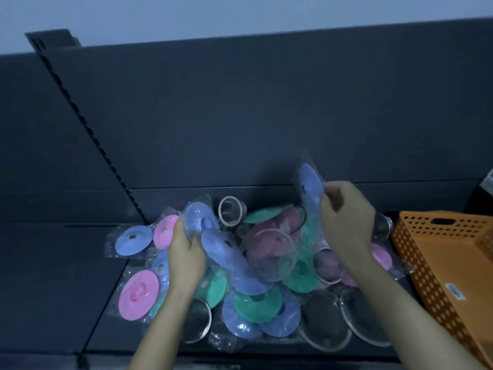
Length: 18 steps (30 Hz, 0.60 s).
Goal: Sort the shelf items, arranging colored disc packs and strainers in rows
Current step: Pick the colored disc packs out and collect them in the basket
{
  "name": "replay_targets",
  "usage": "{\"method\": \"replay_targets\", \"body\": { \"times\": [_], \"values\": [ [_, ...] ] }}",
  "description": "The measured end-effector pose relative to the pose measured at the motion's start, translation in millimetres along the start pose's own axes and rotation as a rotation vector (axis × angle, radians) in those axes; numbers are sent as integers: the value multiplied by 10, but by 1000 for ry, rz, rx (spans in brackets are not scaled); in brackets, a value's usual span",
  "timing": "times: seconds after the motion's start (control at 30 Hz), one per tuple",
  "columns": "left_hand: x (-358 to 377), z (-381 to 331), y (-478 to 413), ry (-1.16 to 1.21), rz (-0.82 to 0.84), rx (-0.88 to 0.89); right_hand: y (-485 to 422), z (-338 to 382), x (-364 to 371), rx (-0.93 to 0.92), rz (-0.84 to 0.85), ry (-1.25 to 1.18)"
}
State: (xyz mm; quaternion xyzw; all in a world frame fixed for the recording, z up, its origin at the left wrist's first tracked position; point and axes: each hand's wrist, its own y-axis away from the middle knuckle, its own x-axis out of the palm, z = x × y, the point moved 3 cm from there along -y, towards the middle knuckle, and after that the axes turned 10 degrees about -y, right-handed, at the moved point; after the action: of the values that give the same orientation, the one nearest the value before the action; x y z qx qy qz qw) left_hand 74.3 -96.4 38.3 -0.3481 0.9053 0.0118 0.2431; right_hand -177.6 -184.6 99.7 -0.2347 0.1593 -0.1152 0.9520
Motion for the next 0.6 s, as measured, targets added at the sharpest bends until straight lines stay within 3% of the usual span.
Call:
{"method": "replay_targets", "body": {
  "times": [0.07,0.13,0.27,0.43,0.6],
  "values": [
    [-19,13,-40,9,-12,-5,-36,53,231,-173,112,168],
    [-34,39,-72,-10,-15,-10,-34,8,496,-277,328,324],
    [-70,94,-130,-101,64,-30,71,-264,912,-196,818,545],
    [-182,109,-235,-311,131,-8,48,-446,1099,-200,833,722],
    [-235,-10,-301,-203,52,-24,-1,-422,1093,-233,718,732]
  ]
}}
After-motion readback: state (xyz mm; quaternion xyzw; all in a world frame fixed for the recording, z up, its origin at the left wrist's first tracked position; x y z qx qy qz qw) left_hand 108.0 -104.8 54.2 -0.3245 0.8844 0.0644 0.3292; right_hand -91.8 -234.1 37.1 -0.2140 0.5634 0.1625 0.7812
